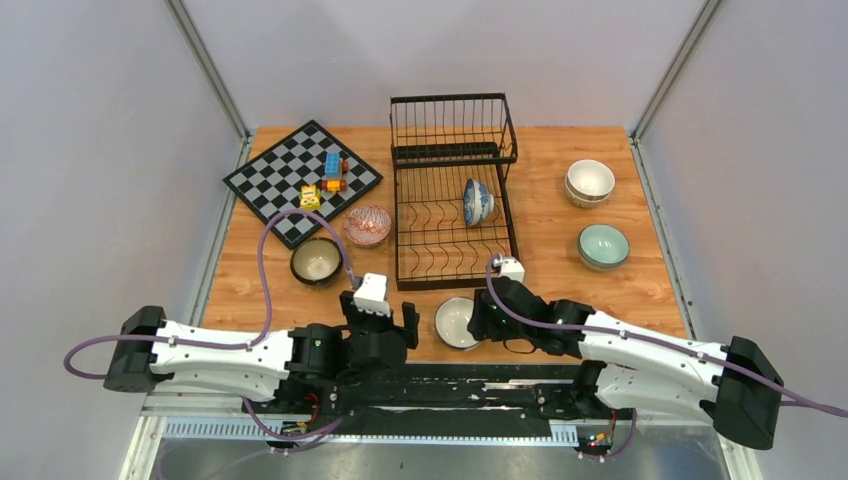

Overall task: Unload the bowls from the dish rack
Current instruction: Place the bowl at the center of the board, then pick up the bowl from the dish rack.

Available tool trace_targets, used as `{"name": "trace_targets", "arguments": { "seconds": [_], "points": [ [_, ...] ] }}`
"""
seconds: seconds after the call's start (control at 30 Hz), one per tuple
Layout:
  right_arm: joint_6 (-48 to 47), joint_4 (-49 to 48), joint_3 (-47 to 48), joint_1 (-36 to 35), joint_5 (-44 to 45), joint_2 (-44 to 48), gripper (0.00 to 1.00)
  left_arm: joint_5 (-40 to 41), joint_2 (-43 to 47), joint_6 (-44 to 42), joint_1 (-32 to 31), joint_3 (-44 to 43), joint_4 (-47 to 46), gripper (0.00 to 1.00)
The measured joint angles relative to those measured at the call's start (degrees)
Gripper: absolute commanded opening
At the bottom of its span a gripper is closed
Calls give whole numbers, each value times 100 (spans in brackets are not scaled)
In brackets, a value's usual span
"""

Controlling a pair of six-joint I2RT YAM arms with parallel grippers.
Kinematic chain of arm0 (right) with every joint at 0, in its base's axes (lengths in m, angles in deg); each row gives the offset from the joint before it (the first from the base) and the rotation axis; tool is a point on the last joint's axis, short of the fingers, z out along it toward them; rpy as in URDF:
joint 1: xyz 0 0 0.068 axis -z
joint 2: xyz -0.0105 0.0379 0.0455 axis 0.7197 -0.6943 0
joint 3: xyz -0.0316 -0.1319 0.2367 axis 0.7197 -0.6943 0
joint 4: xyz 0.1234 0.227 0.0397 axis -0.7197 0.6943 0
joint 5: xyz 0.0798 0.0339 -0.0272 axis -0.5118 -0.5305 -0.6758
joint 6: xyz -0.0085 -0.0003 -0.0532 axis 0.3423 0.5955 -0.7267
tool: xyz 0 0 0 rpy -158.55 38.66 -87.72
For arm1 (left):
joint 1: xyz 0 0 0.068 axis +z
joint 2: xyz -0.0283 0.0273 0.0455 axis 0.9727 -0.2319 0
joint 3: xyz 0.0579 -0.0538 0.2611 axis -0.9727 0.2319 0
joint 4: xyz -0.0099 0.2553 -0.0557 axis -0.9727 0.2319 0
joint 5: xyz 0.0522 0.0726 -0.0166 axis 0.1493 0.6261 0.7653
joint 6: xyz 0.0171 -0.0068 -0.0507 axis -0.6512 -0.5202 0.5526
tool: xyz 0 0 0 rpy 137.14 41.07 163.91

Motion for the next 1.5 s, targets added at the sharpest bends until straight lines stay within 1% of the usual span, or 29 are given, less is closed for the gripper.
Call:
{"name": "trace_targets", "arguments": {
  "seconds": [0.13, 0.27, 0.37, 0.4, 0.5, 0.57, 0.63, 0.73, 0.8, 0.87, 0.97, 1.07, 1.17, 1.3, 1.5],
  "points": [
    [-111, -223, -2, 2, -219, -52, 56, -240, -17, -321, 398, -52, -304, 100],
    [-310, -162, 24, 44, -153, 227, 57, -557, -2, -734, 960, -81, -813, 100],
    [-575, 68, 166, 107, 94, 774, 58, -1049, 46, -1182, 1515, -66, -1515, 100],
    [-664, 127, 227, 120, 203, 979, 57, -1327, 57, -1401, 1770, -37, -1904, 99],
    [-1021, 197, 356, 138, 568, 1665, 56, -1950, -31, -2081, 2236, 4, -2822, 99],
    [-1231, 240, 356, 140, 754, 2061, 55, -2286, -273, -2618, 2358, -57, -3296, 99],
    [-1432, 291, 315, 146, 940, 2459, 55, -2586, -693, -3126, 2426, -280, -3541, 99],
    [-1617, 352, 173, 153, 1185, 2975, 53, -2994, -1458, -3589, 2583, -833, -3654, 97],
    [-1644, 398, 50, 160, 1340, 3191, 52, -3279, -1978, -3753, 2782, -1241, -3759, 95],
    [-1650, 448, -109, 162, 1451, 3366, 52, -3552, -2337, -3862, 2938, -1458, -3950, 93],
    [-1650, 542, -308, 164, 1545, 3530, 52, -4006, -2789, -3958, 3134, -1641, -4271, 86],
    [-1652, 595, -415, 164, 1574, 3569, 52, -4570, -3287, -3998, 3348, -1823, -4610, 84],
    [-1661, 619, -472, 164, 1593, 3569, 52, -4898, -3676, -3993, 3539, -1915, -4907, 82],
    [-1762, 619, -522, 164, 1626, 3569, 52, -5211, -4111, -3801, 3783, -1923, -5464, 80],
    [-1862, 579, -555, 164, 1685, 3604, 52, -5268, -4621, -3458, 4089, -1886, -6336, 80]
  ]
}}
